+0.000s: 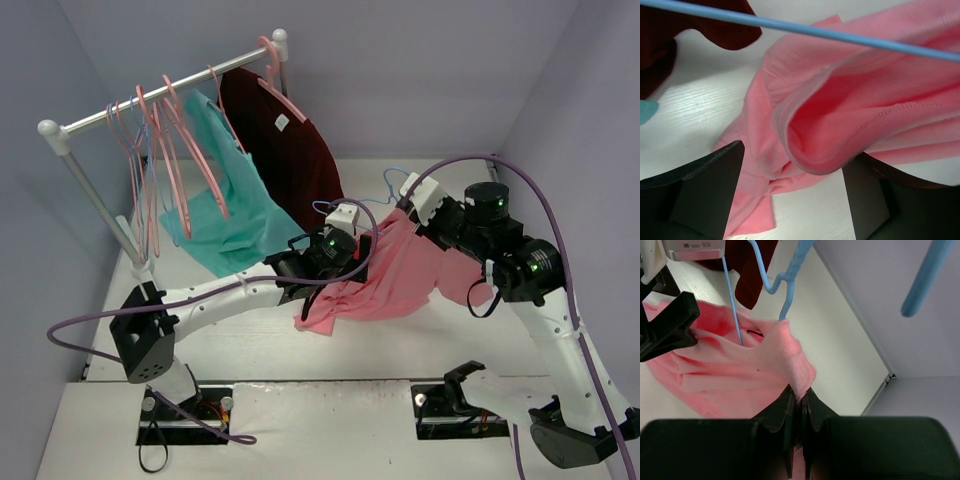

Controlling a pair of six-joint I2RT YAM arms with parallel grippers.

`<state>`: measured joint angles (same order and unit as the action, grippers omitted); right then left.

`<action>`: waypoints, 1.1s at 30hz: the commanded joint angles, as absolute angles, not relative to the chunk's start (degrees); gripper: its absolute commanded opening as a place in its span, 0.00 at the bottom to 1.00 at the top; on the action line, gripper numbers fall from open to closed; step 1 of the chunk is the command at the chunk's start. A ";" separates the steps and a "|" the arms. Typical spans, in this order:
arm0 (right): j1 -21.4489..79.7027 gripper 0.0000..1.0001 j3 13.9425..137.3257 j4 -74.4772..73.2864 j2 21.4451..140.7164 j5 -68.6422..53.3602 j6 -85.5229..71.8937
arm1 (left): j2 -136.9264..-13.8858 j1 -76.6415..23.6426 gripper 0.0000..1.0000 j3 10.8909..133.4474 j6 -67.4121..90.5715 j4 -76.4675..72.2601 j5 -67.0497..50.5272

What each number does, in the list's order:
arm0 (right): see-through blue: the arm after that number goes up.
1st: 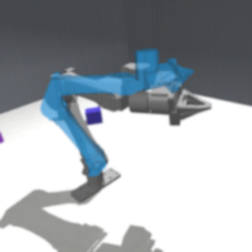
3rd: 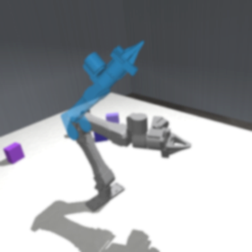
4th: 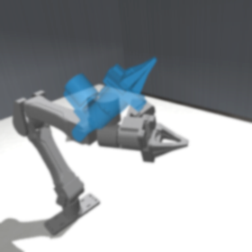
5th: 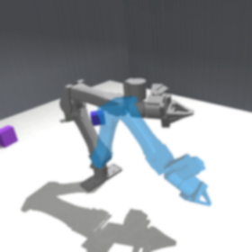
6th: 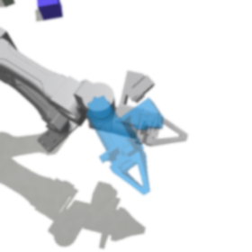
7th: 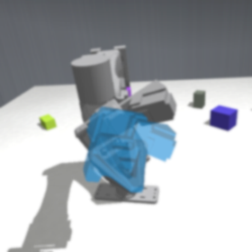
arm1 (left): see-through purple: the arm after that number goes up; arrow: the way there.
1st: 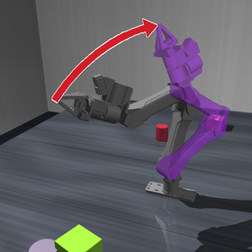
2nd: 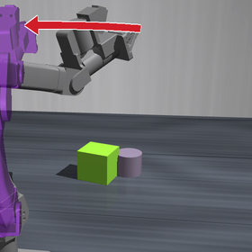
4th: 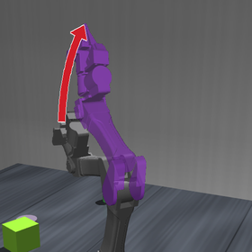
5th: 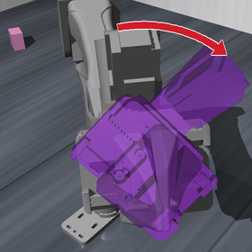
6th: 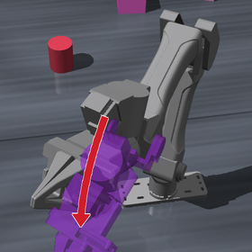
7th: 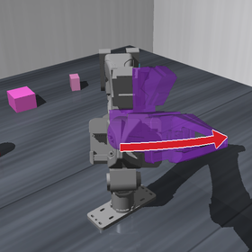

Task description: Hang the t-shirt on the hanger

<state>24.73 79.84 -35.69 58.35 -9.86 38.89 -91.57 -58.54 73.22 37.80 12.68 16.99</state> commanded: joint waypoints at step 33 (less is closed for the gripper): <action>24.35 0.00 76.73 -30.06 54.69 -11.83 36.35 | -87.81 -52.74 0.01 74.25 37.55 8.54 22.59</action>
<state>24.73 77.46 -34.94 56.41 -11.38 37.42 -92.90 -56.18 71.36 37.73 8.45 19.28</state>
